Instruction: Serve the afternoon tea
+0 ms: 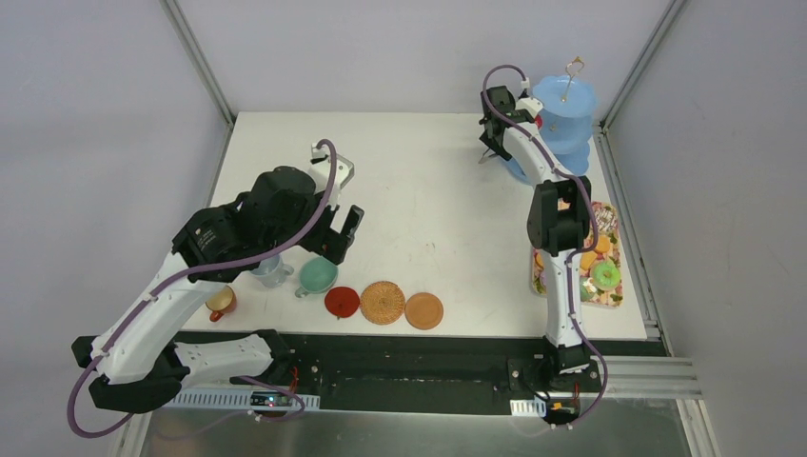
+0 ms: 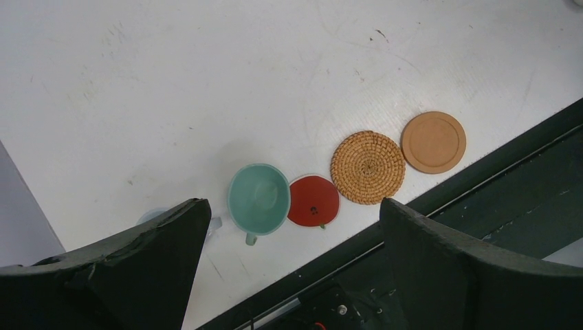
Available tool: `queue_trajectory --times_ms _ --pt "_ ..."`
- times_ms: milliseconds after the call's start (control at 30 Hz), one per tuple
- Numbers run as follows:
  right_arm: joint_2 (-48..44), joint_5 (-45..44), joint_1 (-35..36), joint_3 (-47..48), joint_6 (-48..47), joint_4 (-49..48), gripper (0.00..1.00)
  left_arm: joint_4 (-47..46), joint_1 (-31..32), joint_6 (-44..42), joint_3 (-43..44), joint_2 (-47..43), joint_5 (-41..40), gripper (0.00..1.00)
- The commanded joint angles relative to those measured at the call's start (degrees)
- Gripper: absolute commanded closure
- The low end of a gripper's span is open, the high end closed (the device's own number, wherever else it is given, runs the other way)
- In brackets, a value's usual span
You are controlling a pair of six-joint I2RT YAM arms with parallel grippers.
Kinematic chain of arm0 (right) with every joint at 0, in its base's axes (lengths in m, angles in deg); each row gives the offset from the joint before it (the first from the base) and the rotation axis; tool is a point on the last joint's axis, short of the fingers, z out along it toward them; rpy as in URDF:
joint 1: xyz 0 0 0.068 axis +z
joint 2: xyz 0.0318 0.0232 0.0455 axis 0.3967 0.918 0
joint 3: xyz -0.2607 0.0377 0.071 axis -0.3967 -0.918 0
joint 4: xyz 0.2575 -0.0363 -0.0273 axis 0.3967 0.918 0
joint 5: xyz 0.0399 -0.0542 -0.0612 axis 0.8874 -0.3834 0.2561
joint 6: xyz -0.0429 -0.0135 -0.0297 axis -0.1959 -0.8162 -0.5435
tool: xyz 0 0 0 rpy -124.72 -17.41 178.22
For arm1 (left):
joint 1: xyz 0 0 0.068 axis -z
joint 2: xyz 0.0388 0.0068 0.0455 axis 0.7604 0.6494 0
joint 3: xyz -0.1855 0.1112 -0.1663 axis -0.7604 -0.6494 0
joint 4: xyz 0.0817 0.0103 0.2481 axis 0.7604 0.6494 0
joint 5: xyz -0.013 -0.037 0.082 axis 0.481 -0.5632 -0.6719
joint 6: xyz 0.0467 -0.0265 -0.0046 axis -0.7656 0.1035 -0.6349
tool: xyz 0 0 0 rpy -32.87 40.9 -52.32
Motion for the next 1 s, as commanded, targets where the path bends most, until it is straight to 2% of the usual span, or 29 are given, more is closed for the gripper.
queue_trajectory --times_ms 0,467,967 --pt "-0.84 -0.59 0.30 2.75 -0.26 0.96 0.45 0.57 0.63 -1.15 0.76 -0.76 -1.90 0.00" --pt "-7.92 1.50 3.51 -3.70 -0.39 4.00 0.44 0.44 0.63 -0.71 1.84 -1.65 -1.21 0.00" --pt "-22.04 5.17 8.13 -15.51 -0.18 5.69 0.49 0.20 0.62 0.69 2.42 -3.17 1.44 0.00"
